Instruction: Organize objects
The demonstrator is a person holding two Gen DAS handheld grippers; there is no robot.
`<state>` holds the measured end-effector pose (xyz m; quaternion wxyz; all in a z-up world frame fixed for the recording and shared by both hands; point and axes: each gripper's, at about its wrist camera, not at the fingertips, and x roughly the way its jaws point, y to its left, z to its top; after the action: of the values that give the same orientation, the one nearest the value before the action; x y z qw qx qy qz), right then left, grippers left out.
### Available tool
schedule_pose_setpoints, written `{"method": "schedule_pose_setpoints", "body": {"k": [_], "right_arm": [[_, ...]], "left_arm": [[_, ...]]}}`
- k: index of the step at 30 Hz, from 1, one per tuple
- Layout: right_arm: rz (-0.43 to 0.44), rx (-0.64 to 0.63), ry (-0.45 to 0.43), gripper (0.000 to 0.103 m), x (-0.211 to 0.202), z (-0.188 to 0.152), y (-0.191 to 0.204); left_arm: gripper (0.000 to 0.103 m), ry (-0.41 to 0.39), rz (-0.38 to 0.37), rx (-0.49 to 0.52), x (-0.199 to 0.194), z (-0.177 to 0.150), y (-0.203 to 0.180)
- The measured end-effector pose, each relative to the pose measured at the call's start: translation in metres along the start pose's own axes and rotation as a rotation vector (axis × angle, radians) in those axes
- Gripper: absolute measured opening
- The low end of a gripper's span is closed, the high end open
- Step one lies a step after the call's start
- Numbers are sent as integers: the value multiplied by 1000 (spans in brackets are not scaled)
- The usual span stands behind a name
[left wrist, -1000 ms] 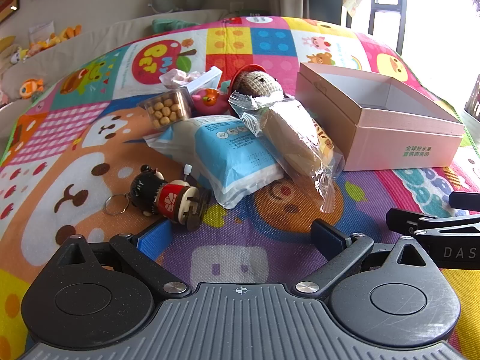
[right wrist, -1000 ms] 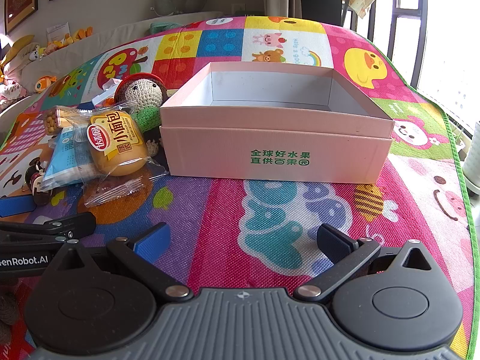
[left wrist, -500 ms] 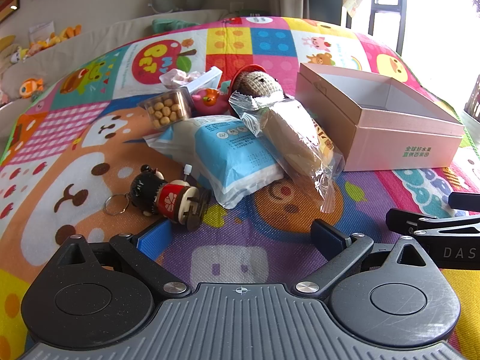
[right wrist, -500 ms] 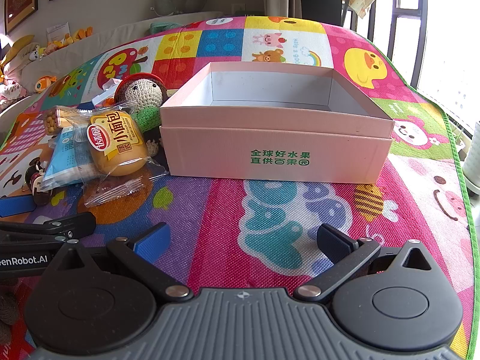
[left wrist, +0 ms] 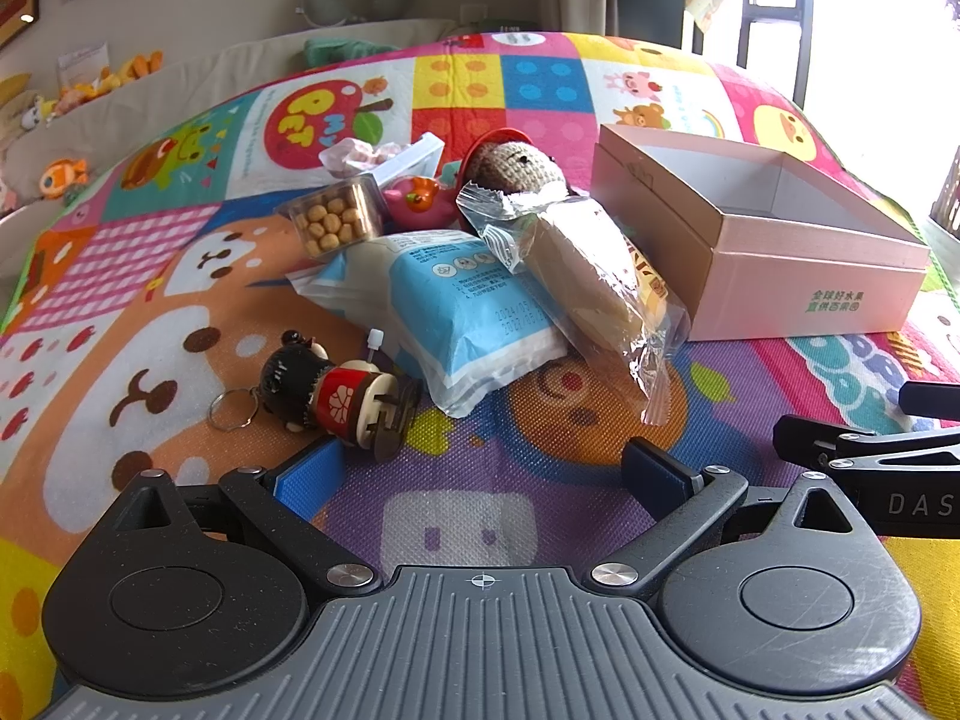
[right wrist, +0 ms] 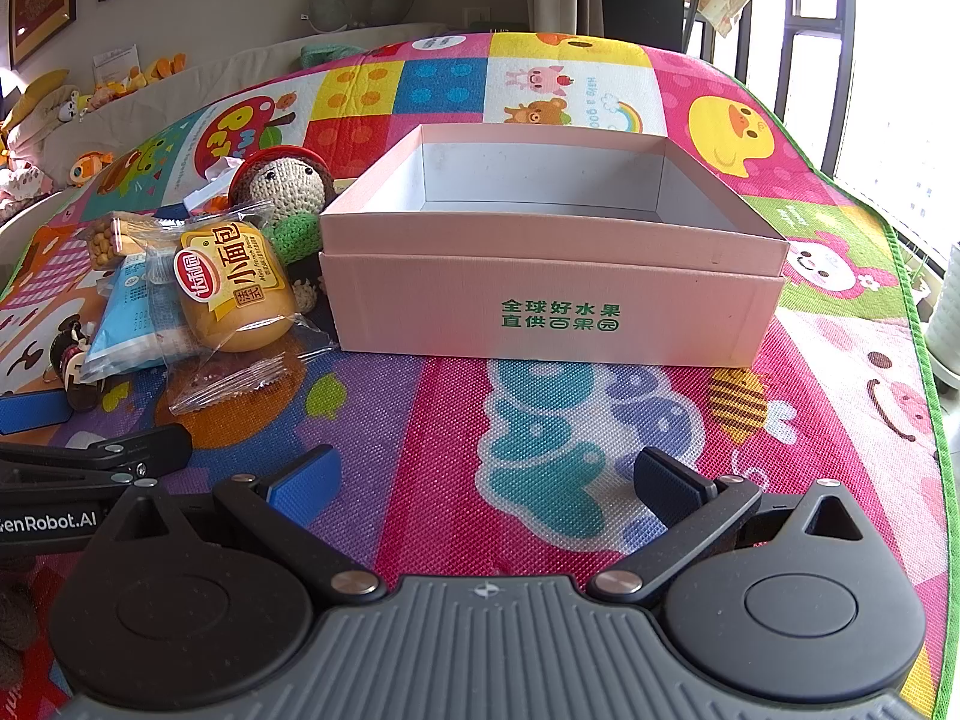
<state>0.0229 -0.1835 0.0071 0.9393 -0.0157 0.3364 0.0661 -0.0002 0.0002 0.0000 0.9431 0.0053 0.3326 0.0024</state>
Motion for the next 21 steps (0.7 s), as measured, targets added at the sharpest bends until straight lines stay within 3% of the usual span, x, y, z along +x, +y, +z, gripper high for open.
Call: {"method": "schedule_pose_setpoints", "body": {"k": [21], "right_arm": [[1, 1, 0, 103, 0, 0, 0]], "left_arm": [[101, -1, 1, -6, -1, 0, 2]]}}
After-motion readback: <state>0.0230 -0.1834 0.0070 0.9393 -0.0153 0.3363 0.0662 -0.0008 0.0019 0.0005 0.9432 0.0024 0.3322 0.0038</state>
